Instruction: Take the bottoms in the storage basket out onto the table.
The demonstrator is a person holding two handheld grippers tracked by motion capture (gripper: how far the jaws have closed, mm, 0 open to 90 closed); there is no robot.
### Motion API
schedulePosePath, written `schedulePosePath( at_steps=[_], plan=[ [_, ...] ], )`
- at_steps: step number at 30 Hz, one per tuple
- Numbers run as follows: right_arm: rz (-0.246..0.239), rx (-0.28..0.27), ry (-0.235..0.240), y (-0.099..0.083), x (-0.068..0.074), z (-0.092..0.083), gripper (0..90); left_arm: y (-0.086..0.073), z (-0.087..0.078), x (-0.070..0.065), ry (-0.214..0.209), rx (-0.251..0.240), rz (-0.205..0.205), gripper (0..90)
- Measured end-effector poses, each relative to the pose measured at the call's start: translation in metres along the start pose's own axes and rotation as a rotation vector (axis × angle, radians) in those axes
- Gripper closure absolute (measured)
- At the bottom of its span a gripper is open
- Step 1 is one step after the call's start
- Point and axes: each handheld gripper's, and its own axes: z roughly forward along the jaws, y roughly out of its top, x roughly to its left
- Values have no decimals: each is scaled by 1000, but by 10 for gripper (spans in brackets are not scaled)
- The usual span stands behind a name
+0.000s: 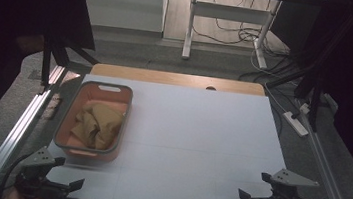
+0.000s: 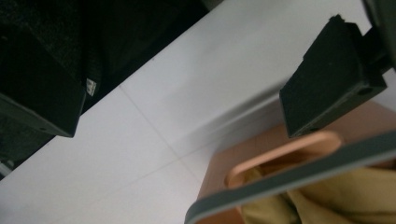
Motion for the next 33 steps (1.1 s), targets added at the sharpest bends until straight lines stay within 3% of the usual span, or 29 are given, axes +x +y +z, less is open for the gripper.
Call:
schedulePosePath(
  at_steps=[4,13,20,26,33],
  plan=[
    [-3,4,2,0,1,0,5,1,-2,0,-10,-24,7,0],
    [-14,11,3,0,2,1,5,3,-2,-1,-31,-21,14,0],
    [-9,15,-1,0,1,1,5,9,-2,-2,-38,-30,52,0],
    [-10,16,-2,0,1,2,5,15,-3,0,-61,-53,30,0],
    [-10,18,-2,0,1,2,5,19,-2,0,-50,-61,44,0]
  ],
)
